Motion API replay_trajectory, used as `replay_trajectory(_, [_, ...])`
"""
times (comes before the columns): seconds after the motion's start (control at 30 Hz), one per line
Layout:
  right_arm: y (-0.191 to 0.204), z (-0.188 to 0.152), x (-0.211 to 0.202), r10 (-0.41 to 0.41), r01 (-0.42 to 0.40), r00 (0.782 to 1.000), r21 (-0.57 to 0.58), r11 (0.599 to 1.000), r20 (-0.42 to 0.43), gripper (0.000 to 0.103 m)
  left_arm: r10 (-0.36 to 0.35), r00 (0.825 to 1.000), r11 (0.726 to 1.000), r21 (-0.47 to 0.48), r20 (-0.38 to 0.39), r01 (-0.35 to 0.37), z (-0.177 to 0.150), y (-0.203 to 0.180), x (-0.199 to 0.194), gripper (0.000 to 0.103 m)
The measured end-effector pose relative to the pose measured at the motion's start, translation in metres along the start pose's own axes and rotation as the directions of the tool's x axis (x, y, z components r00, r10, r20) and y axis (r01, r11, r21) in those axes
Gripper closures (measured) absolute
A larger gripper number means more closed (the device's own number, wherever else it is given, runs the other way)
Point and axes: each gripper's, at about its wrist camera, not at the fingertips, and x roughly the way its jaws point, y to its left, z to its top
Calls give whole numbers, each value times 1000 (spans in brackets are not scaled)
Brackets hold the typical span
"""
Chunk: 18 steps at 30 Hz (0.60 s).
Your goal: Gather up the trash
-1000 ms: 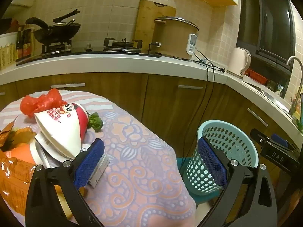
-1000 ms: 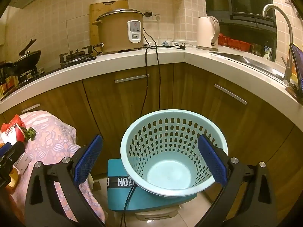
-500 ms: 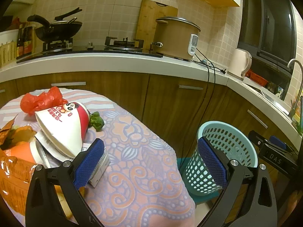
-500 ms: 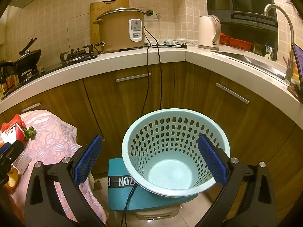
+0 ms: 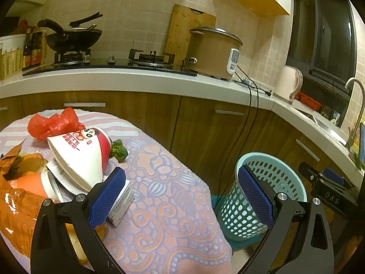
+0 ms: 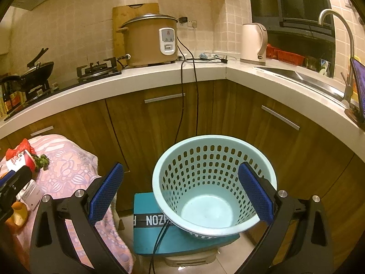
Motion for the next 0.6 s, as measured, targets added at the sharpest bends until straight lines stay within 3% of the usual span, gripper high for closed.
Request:
replay_trajectory(0.23, [14, 4, -20, 57, -57, 998, -7, 998, 32, 13, 25, 1000, 1000, -2, 8, -25, 0, 2, -23, 8])
replay_trajectory(0.37, [36, 2, -26, 104, -104, 995, -78, 992, -3, 20, 85, 996, 996, 9, 9, -85, -5, 11, -46, 8])
replay_trajectory(0.5, [66, -6, -31, 184, -180, 983, -142, 973, 22, 38, 133, 991, 991, -29, 3, -132, -10, 31, -66, 8])
replay_trajectory(0.6, [89, -10, -30, 252, -254, 967, -159, 954, -29, 52, 171, 985, 983, -69, -2, -171, -14, 50, -80, 8])
